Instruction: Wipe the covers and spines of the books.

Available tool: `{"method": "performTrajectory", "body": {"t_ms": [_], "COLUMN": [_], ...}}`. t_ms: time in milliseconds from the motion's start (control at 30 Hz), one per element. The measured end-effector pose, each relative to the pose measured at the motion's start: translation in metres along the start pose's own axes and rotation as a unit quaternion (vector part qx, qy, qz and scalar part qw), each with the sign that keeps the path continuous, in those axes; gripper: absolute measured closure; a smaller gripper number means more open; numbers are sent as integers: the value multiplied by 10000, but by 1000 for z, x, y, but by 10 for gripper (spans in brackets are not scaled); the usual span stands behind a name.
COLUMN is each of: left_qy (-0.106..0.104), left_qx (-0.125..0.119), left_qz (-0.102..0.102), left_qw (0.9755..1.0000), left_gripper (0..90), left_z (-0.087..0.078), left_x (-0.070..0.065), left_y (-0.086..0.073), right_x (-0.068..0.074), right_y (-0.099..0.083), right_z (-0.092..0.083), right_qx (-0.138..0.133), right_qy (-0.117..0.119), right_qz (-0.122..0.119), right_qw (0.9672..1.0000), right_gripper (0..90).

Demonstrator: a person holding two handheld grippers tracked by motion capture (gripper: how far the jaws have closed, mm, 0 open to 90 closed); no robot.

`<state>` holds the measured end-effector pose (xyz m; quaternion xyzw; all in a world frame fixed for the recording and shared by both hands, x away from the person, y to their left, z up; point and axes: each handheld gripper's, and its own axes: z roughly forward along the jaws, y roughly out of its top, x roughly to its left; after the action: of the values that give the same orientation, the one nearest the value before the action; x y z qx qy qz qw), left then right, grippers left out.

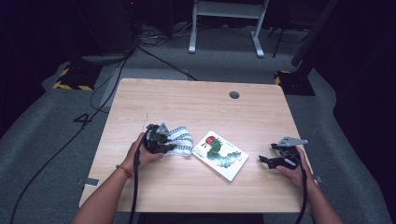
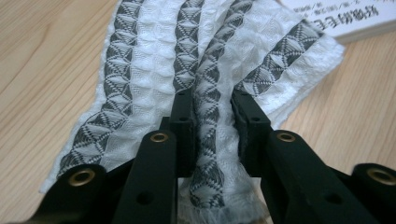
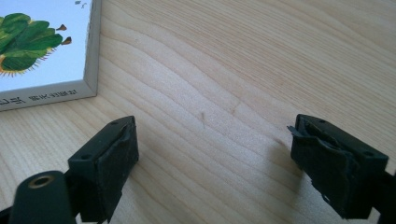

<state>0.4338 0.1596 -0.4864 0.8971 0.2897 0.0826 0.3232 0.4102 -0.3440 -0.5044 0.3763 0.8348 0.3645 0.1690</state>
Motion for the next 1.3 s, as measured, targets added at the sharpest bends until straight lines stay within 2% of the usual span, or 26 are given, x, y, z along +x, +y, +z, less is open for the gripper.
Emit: {"method": "performTrajectory", "body": {"t_ms": [100, 133, 167, 200, 267, 300, 400, 500, 567, 700, 800, 900, 1133, 1300], "left_qy": [85, 85, 101, 86, 104, 102, 142, 108, 82, -118, -211, -257, -405, -460], "left_qx": [6, 6, 16, -16, -11, -14, -12, -136, -264, -389, -351, -208, -11, 36], "left_qz": [-108, -108, -147, -241, -234, -244, -273, -192, -109, 42, 170, 304, 391, 417], "left_qw": [9999, 9999, 9998, 9997, 9997, 9997, 9995, 9997, 9996, 9992, 9990, 9990, 9984, 9981], "left_gripper": [649, 598, 598, 473, 400, 400, 265, 231, 226, 229, 244, 263, 298, 320], "left_z": [-10, -10, -13, -17, -18, -20, -23, -28, -30, -27, -19, -7, 13, 20], "left_x": [2, 2, 2, 2, 2, 1, -5, -12, -17, -28, -36, -40, -41, -40], "left_y": [-12, -12, -16, -21, -22, -24, -26, -24, -21, -11, -3, 4, 16, 22], "right_x": [0, 0, 0, 0, 0, 0, 2, 7, 11, 21, 28, 36, 48, 50], "right_y": [0, 0, 0, 0, 0, 0, 1, 3, 5, 10, 14, 18, 25, 36], "right_z": [0, 0, 0, -1, -1, -1, -4, -6, -7, -7, -7, -6, 0, 4], "right_qx": [5, 5, 6, 1, 1, 15, 42, 49, 45, 76, 60, 105, 421, 837], "right_qy": [-5, -5, -6, 10, 24, 27, 149, 255, 407, 717, 957, 1109, 1172, 1104], "right_qz": [8, 8, 9, 10, 17, 11, 1, -114, -163, -280, -416, -538, -850, -972], "right_qw": [10000, 10000, 10000, 10000, 10000, 10000, 9999, 9996, 9990, 9970, 9945, 9923, 9886, 9856], "right_gripper": [152, 152, 152, 157, 159, 163, 209, 237, 260, 305, 316, 331, 370, 385]}}
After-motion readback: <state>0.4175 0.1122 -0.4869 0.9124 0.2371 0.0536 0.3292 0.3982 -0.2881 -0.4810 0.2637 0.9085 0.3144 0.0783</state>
